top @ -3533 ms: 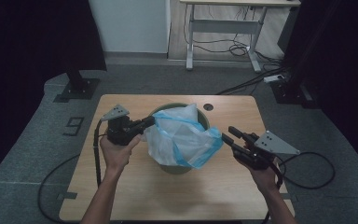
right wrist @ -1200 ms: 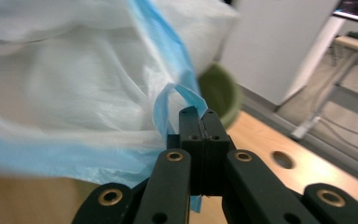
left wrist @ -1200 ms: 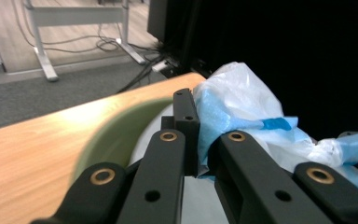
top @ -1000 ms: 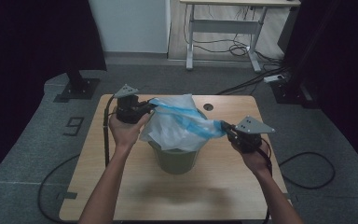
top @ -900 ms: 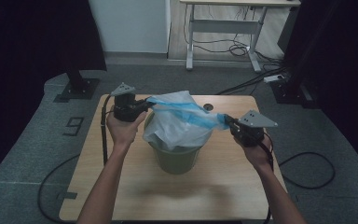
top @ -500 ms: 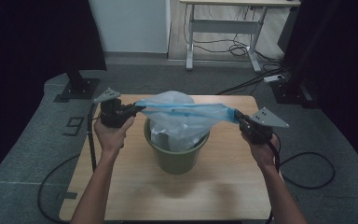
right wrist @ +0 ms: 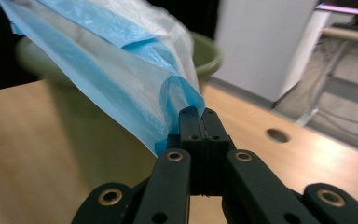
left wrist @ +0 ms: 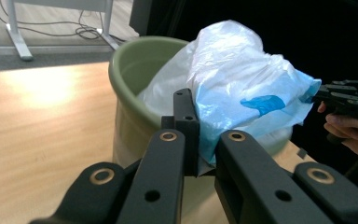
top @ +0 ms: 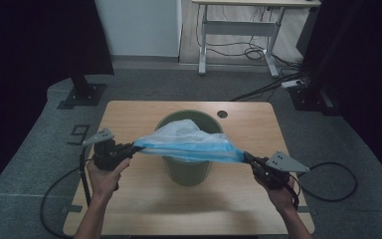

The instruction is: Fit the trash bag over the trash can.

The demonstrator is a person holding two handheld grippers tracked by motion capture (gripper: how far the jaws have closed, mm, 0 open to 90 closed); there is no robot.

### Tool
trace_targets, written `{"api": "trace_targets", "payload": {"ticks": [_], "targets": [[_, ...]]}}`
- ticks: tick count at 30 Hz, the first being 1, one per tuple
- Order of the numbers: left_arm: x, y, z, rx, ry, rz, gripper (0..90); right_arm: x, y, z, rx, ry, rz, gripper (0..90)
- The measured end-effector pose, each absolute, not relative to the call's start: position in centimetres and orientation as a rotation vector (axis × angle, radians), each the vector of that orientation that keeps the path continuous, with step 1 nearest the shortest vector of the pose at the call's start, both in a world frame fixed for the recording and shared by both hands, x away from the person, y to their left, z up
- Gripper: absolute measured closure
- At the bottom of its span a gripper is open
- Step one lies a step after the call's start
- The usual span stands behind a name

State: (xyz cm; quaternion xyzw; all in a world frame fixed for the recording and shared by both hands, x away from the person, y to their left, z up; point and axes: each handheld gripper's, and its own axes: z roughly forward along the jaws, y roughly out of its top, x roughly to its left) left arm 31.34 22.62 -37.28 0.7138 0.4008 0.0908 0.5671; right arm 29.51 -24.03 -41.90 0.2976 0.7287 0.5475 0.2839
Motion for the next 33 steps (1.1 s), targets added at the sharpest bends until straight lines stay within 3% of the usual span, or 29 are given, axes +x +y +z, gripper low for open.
{"api": "trace_targets", "payload": {"ticks": [14, 15, 21, 24, 29, 33], "targets": [[31.8, 23.1, -41.4, 1.711, 1.004, 0.235, 88.6, 29.1, -22.2, -45.8, 0.790, 2.080, 1.444, 88.4], [31.7, 22.8, -41.2, 1.714, 0.995, 0.266, 86.0, 29.2, -22.1, -45.8, 0.788, 2.074, 1.448, 88.3], [30.7, 21.5, -39.3, 1.734, 0.935, 0.391, 49.1, 29.1, -22.0, -44.6, 0.765, 2.046, 1.447, 87.9], [30.8, 20.8, -38.4, 1.763, 0.909, 0.405, 39.8, 29.0, -22.0, -44.0, 0.758, 2.044, 1.448, 87.6], [31.5, 19.6, -37.3, 1.791, 0.901, 0.450, 41.1, 29.0, -21.9, -43.4, 0.743, 2.049, 1.443, 87.2], [32.5, 19.4, -36.4, 1.772, 0.915, 0.437, 58.8, 29.1, -22.0, -43.6, 0.745, 2.065, 1.433, 85.3]]}}
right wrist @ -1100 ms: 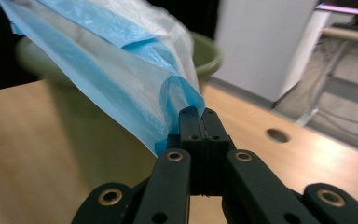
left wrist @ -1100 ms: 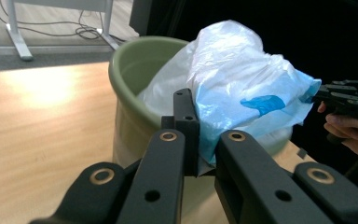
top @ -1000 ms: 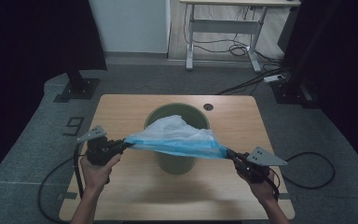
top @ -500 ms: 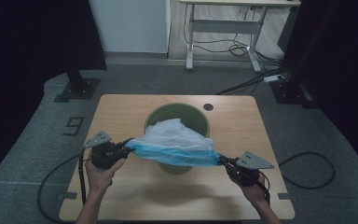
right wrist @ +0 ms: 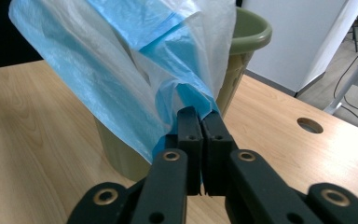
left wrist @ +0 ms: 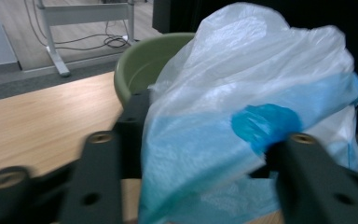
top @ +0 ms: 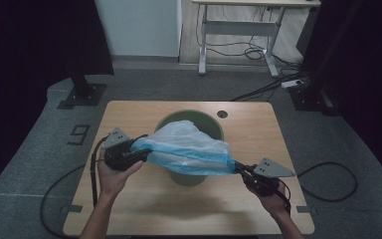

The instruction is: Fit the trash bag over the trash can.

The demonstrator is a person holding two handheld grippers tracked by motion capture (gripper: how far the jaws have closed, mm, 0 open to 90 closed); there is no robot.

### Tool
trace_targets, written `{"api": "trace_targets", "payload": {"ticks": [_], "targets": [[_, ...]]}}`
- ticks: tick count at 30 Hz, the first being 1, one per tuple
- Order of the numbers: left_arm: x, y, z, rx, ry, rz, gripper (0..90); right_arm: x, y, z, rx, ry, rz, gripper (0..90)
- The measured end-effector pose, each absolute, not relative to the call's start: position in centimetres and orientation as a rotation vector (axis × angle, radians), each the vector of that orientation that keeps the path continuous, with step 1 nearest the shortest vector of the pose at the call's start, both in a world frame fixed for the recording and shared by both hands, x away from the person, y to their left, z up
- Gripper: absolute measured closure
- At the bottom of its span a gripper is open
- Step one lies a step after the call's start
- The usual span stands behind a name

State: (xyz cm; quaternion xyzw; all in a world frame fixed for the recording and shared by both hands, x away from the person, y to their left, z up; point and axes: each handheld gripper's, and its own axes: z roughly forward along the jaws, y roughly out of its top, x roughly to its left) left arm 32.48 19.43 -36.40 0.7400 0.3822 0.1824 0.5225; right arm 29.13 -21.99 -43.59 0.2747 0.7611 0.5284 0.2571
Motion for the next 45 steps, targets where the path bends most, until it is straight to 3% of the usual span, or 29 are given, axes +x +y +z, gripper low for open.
{"api": "trace_targets", "payload": {"ticks": [2, 6, 15, 23, 25, 28, 32, 45], "targets": [[32.9, 19.5, -36.2, 1.766, 0.922, 0.408, 73.4, 28.9, -22.0, -43.7, 0.743, 2.068, 1.426, 75.6], [33.5, 19.8, -36.2, 1.744, 0.964, 0.369, 87.1, 27.9, -22.5, -43.6, 0.733, 2.062, 1.474, 56.0], [33.4, 20.1, -36.4, 1.739, 0.982, 0.356, 89.0, 26.1, -25.6, -41.5, 0.755, 1.969, 1.530, 48.0], [33.7, 19.9, -36.1, 1.738, 0.984, 0.348, 89.0, 28.2, -22.2, -40.7, 0.717, 2.023, 1.517, 44.5], [33.7, 19.9, -36.1, 1.739, 0.982, 0.345, 89.1, 28.9, -21.5, -40.9, 0.730, 2.027, 1.490, 50.3], [33.8, 20.1, -36.0, 1.740, 0.981, 0.340, 89.1, 29.8, -21.2, -41.0, 0.737, 2.029, 1.497, 70.0], [34.1, 20.3, -36.0, 1.748, 0.982, 0.331, 89.1, 30.9, -21.1, -40.4, 0.730, 2.007, 1.481, 87.1], [38.1, 21.4, -36.8, 1.747, 1.045, 0.245, 89.1, 38.8, -20.4, -38.0, 0.815, 1.989, 1.412, 88.6]]}}
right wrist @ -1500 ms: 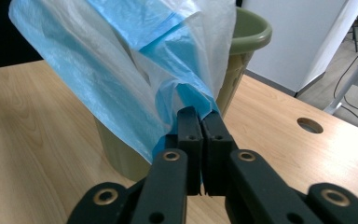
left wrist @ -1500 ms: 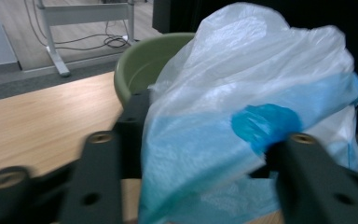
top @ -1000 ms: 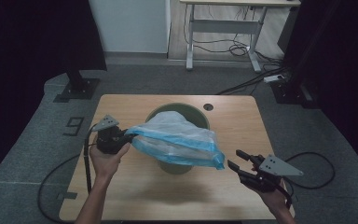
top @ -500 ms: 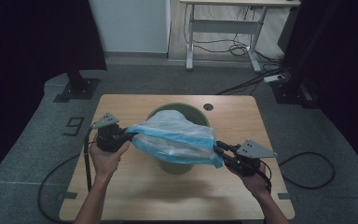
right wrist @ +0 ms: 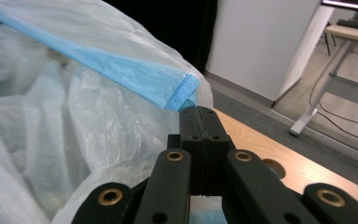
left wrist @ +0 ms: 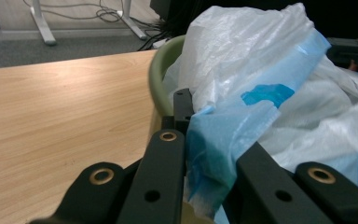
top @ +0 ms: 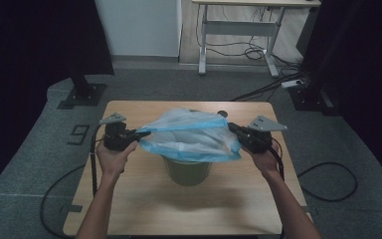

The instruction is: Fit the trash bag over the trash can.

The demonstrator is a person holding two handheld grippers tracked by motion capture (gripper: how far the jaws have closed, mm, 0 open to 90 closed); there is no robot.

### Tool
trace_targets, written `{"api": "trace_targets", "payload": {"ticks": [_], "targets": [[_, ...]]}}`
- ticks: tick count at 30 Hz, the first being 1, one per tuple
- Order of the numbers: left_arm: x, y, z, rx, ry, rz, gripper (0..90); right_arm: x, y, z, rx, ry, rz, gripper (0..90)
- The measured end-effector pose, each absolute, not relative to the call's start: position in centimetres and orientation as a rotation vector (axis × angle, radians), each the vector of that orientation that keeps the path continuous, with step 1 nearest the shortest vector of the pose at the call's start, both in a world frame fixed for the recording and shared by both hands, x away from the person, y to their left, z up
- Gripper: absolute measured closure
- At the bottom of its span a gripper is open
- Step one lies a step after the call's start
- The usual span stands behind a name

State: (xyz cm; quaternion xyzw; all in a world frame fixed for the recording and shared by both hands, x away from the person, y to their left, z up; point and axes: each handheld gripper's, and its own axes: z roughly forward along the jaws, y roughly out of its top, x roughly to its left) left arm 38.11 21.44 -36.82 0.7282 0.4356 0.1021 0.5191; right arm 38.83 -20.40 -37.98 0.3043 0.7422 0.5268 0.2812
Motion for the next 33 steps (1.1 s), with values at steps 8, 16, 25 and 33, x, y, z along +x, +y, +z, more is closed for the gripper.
{"api": "trace_targets", "payload": {"ticks": [8, 16, 25, 33], "targets": [[40.6, 21.8, -38.0, 1.734, 1.119, 0.218, 89.0, 44.3, -18.9, -40.0, 0.908, 2.036, 1.341, 88.6], [42.9, 22.3, -39.6, 1.729, 1.196, 0.163, 89.0, 46.6, -18.4, -41.5, 0.968, 2.064, 1.378, 88.6], [44.4, 21.7, -41.2, 1.751, 1.252, 0.097, 89.0, 47.9, -17.8, -43.1, 1.002, 2.157, 1.376, 88.6], [45.5, 21.0, -42.7, 1.774, 1.283, 0.023, 88.8, 49.2, -17.5, -44.8, 1.075, 2.206, 1.410, 88.7]]}}
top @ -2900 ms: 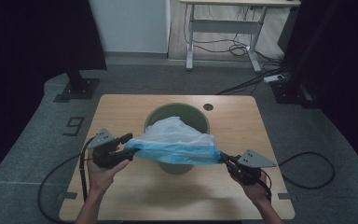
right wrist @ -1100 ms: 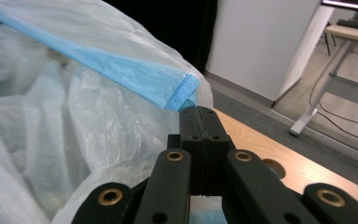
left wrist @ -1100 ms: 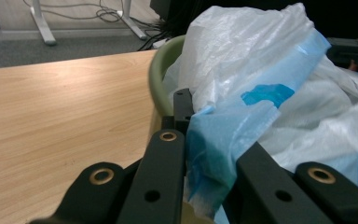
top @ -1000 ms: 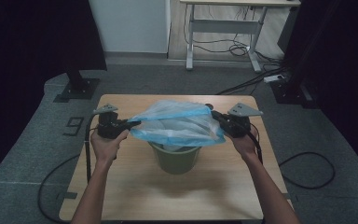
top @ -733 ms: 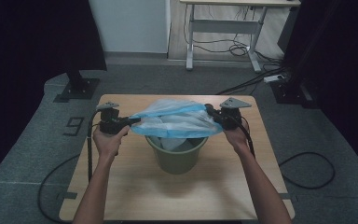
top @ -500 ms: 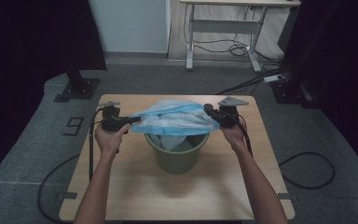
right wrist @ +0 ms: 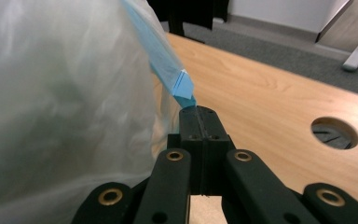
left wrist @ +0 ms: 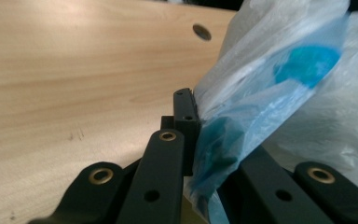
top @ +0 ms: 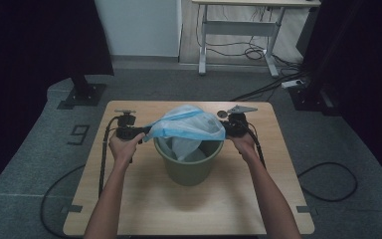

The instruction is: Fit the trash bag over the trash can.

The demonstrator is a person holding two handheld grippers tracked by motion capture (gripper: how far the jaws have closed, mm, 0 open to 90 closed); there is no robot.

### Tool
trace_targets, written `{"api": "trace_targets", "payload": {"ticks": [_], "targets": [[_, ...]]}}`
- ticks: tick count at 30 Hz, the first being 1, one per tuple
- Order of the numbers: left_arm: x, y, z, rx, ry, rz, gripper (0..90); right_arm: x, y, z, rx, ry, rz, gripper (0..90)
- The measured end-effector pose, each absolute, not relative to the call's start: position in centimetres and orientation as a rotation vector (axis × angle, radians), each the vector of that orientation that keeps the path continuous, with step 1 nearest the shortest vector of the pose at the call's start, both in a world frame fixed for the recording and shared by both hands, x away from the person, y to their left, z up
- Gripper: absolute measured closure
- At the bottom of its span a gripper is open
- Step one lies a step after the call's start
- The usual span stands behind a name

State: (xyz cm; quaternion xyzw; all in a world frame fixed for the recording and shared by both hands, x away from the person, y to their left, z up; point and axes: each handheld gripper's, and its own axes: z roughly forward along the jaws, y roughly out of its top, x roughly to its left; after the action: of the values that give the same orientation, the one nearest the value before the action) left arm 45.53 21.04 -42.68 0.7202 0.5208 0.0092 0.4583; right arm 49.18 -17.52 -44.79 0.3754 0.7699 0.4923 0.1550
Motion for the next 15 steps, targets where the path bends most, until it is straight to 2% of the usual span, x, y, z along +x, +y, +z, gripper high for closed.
{"api": "trace_targets", "payload": {"ticks": [15], "targets": [[46.1, 20.4, -43.5, 1.812, 1.313, -0.094, 88.7, 49.8, -16.5, -46.5, 1.135, 2.319, 1.351, 88.7]]}}
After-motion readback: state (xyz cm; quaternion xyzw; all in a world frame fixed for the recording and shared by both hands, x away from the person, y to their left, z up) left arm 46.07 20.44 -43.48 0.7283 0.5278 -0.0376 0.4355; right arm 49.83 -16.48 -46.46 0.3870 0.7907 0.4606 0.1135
